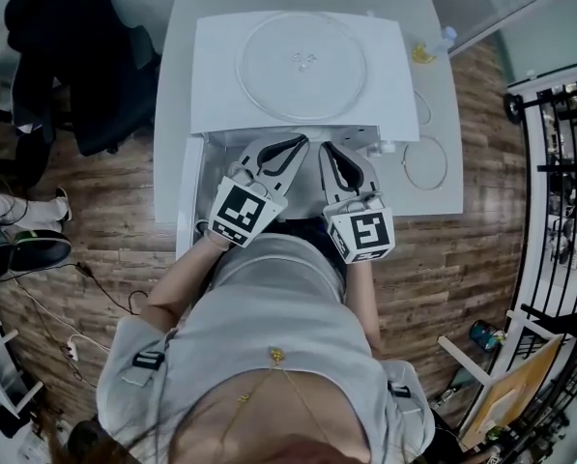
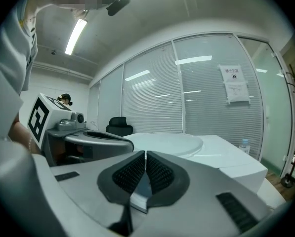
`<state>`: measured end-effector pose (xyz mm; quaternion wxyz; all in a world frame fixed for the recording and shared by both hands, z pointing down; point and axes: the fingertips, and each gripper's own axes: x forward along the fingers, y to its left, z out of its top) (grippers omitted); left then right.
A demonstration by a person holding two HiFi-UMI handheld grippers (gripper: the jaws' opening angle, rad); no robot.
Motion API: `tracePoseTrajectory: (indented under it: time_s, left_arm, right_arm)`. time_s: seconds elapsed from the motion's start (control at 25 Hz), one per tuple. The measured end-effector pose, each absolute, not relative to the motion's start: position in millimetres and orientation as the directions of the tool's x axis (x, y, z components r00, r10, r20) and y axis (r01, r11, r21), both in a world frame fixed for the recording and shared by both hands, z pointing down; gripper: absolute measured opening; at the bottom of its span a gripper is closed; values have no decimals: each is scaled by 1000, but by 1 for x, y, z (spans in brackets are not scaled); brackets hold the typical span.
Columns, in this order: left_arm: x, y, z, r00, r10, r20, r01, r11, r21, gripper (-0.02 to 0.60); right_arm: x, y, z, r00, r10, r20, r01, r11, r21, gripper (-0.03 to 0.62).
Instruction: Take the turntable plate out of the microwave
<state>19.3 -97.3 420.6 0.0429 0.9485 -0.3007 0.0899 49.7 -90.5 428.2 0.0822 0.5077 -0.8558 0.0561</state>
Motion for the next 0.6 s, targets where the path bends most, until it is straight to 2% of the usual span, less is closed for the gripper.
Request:
tracePoseTrajectory:
  time_s: [0.28, 0.6]
  left_arm:
    - [18, -93, 402, 837, -534, 115, -541, -840, 41, 29]
    - [17, -92, 401, 839, -533, 106, -539, -842, 25, 29]
  right_arm:
    - [43, -87, 407, -495, -858, 139, -866, 500, 2, 18]
    - [40, -83, 397, -510, -851, 127, -856, 517, 22, 17]
